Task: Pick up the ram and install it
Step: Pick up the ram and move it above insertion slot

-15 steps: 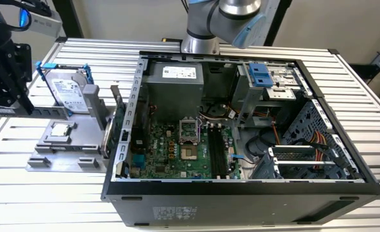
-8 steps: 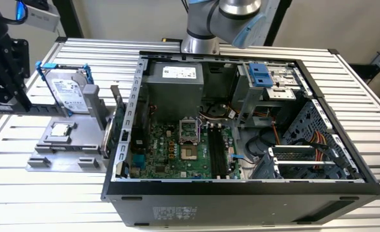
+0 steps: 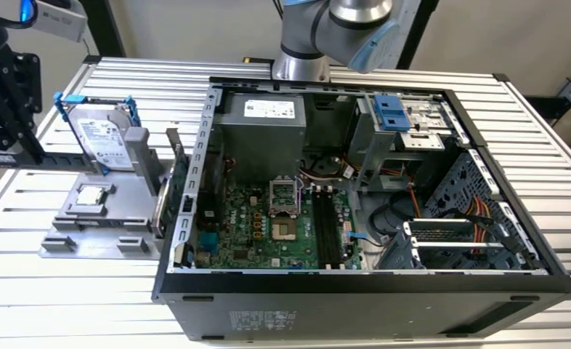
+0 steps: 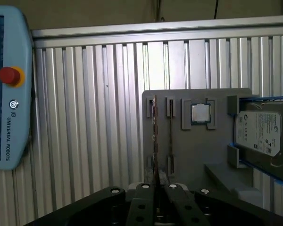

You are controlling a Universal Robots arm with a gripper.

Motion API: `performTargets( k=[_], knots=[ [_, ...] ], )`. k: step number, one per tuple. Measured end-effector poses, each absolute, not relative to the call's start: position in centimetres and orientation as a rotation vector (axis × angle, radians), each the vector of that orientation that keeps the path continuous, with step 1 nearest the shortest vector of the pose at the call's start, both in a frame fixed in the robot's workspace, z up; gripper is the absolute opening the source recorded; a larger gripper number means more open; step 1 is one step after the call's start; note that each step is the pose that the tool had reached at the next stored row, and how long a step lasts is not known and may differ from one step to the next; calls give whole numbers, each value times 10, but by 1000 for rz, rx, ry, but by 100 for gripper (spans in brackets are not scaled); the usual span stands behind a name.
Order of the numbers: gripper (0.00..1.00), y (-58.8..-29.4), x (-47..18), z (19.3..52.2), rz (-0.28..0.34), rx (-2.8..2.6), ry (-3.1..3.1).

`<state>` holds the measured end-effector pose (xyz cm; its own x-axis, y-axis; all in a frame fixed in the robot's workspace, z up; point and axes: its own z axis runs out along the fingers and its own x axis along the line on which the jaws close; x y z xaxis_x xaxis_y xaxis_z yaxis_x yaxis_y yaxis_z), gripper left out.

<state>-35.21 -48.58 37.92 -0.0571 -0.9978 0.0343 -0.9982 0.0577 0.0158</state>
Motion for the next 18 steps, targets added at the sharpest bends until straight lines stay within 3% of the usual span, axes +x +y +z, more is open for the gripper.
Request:
performTargets(
  k=[18],
  knots=[
    [0,-486,-352,382,19,2132,-2258]
  ],
)
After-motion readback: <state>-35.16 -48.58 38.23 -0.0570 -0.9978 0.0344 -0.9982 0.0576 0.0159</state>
